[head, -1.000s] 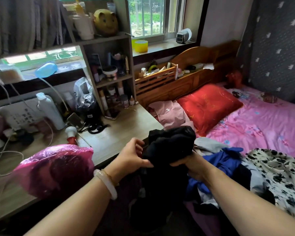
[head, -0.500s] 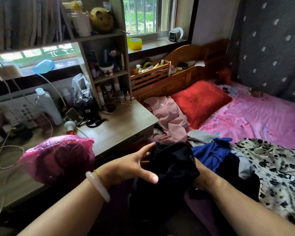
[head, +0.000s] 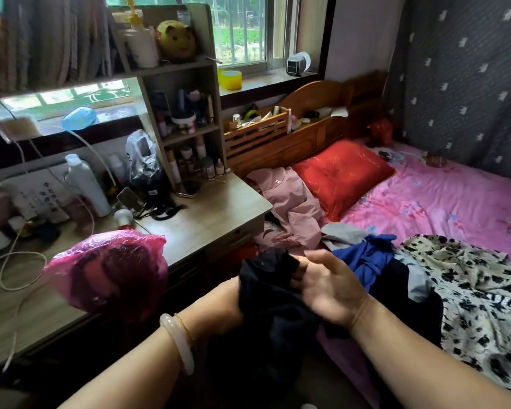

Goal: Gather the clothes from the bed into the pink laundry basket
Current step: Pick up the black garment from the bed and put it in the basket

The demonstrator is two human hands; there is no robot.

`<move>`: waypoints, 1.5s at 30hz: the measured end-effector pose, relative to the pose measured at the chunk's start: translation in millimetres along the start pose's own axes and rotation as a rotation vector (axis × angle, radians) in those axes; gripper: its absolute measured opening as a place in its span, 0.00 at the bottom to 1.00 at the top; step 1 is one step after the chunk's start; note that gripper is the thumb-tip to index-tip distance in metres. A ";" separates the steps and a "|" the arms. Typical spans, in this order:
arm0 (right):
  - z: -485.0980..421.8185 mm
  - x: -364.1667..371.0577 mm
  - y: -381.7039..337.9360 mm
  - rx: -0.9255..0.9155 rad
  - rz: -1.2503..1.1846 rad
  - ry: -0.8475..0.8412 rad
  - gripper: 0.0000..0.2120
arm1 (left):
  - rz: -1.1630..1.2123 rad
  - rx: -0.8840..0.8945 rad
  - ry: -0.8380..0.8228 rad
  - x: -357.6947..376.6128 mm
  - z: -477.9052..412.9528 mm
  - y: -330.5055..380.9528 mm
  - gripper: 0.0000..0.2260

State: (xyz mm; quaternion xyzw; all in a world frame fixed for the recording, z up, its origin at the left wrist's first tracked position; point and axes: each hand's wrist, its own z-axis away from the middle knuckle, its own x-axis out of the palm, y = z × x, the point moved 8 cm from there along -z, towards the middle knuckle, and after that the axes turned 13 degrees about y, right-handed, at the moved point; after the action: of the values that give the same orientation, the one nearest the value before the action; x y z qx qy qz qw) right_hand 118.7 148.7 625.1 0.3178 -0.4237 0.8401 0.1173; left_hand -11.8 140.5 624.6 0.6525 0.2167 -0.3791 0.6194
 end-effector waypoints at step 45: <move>-0.7 -18.6 -177.8 -0.391 0.872 0.048 0.20 | 0.230 -0.004 -0.109 25.4 -116.1 49.6 0.12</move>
State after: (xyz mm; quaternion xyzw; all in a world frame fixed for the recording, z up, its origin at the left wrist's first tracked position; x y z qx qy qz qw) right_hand 215.7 259.6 726.4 0.0629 -0.6648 0.7226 -0.1785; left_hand 67.4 241.8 630.8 0.6503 0.1072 -0.3400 0.6709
